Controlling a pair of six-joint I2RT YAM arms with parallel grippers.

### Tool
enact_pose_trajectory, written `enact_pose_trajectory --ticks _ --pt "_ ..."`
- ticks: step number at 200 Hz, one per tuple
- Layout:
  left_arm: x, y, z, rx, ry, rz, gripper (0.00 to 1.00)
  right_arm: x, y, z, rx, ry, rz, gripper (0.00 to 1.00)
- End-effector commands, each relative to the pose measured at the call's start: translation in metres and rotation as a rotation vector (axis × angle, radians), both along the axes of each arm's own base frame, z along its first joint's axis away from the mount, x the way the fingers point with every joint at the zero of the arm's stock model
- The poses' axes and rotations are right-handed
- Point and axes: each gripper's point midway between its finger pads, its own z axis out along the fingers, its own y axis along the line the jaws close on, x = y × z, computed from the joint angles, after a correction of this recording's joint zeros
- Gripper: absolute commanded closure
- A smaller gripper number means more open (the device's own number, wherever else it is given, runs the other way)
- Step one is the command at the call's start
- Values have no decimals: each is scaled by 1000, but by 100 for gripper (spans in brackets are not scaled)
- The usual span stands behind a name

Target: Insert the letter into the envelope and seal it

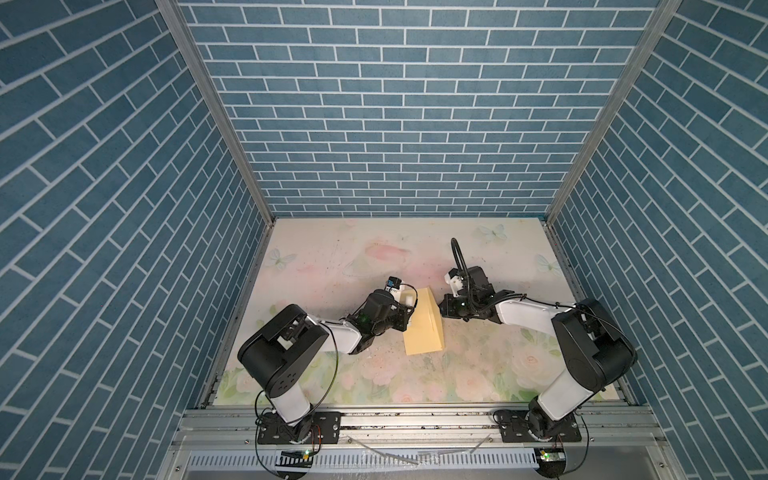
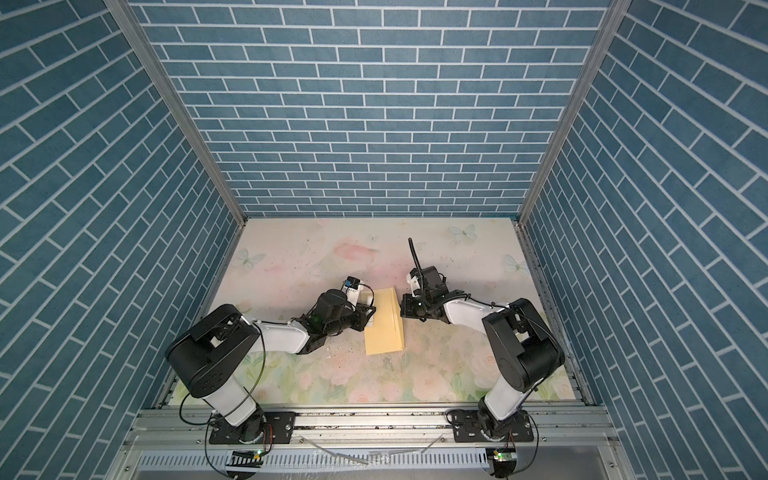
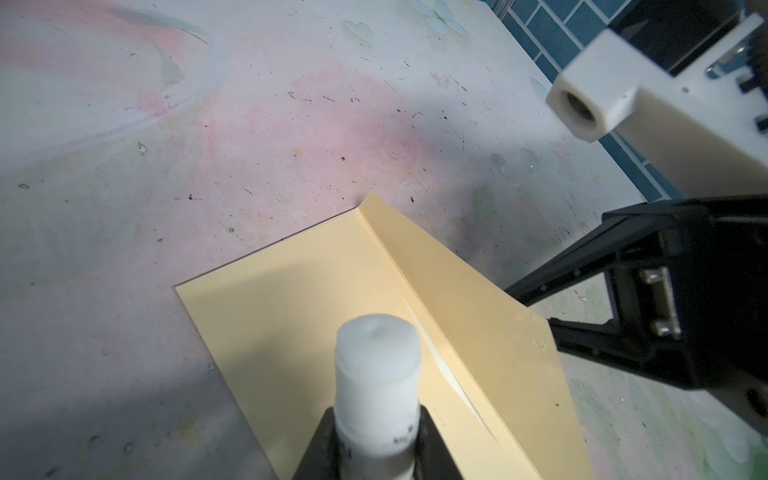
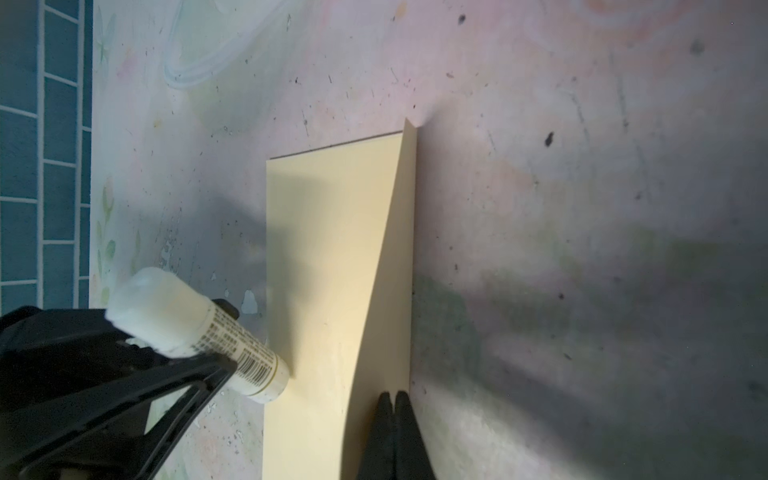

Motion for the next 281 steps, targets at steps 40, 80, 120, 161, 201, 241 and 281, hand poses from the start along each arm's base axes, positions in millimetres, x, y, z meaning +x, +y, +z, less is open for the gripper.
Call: enact_pose_trajectory --ticks 40,80,120,161,201,241,281 --pt "-4 3 -21 35 41 5 100 3 35 4 55 5 33 99" --pt "-5 5 -23 38 41 8 100 1 43 -10 39 34 44 100" --pt "-5 5 -24 36 41 10 100 -5 45 -23 19 64 52 100" --pt "-4 5 -24 34 42 13 100 -17 46 -35 -3 96 71 100" --pt "-5 6 -25 34 46 19 100 -27 49 -40 -8 117 94 100" --pt "-5 6 -25 33 48 23 100 -34 50 -42 -19 128 110 100" --pt "-4 8 -26 35 46 33 100 -43 40 -46 -63 141 124 100"
